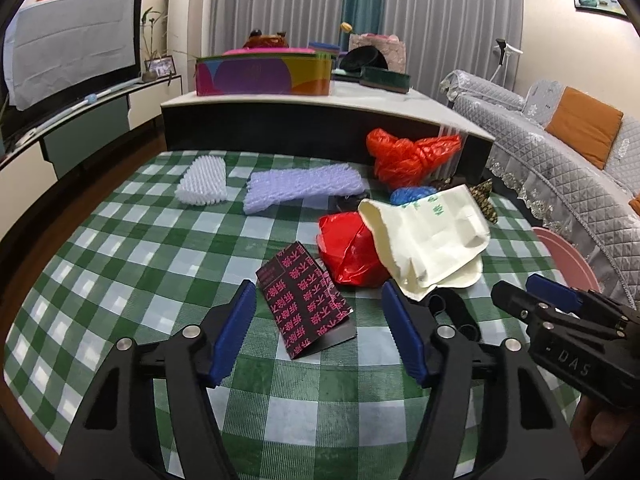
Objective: Collect trash
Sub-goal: 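Grasp the pink patterned card with the left tool while the right tool grasps the black strap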
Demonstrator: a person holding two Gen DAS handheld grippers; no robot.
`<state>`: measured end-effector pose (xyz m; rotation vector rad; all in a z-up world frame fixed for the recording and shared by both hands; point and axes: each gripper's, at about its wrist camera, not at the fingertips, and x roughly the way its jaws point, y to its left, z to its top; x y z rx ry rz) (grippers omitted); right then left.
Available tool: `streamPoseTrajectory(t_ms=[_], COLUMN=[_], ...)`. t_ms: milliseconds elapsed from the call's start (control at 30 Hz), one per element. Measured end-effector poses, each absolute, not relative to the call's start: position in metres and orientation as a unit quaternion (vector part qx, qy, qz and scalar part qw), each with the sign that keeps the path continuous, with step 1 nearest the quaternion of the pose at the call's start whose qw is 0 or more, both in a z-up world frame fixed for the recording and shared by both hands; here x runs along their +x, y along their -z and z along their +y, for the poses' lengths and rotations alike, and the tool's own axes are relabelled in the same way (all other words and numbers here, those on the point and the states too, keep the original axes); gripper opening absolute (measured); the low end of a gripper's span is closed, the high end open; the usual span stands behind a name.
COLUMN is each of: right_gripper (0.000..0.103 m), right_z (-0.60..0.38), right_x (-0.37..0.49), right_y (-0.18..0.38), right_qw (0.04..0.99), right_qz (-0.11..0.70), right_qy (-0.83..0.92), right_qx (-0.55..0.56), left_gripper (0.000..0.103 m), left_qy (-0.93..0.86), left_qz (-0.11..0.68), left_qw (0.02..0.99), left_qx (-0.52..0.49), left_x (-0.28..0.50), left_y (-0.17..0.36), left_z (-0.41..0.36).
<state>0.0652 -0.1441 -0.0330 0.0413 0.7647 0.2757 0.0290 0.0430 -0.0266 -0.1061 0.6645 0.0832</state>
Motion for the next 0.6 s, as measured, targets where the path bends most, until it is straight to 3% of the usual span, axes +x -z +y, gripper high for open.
streamPoseTrajectory(t_ms=[167, 333, 533, 600], right_gripper=[0.051, 0.043, 0.024, 0.012], right_z=[-0.136, -0.129, -0.123, -0.122], right_x=[0.073, 0.080, 0.081, 0.080], right_y=[0.043, 0.055, 0.057, 0.056], right_qw=[0.907, 0.894, 0.888, 0.885], right_qz=[0.390, 0.415, 0.421, 0.424], right_qy=[-0.157, -0.169, -0.186, -0.192], right_qx=[0.022, 0.011, 0.006, 0.003], left_gripper=[0.056, 0.050, 0.029, 0.021], left_qy=[-0.048, -0.055, -0.063, -0.065], left_qz=[0.347, 0.363, 0.376, 0.382], left_qw=[0.935, 0.929, 0.923, 0.921], left_qx=[-0.052, -0.051, -0.044, -0.039], left_x=[0.042, 0.050, 0.054, 0.054], left_y=[0.040, 0.046, 0.051, 0.052], left_z=[0.045, 0.047, 0.048, 0.047])
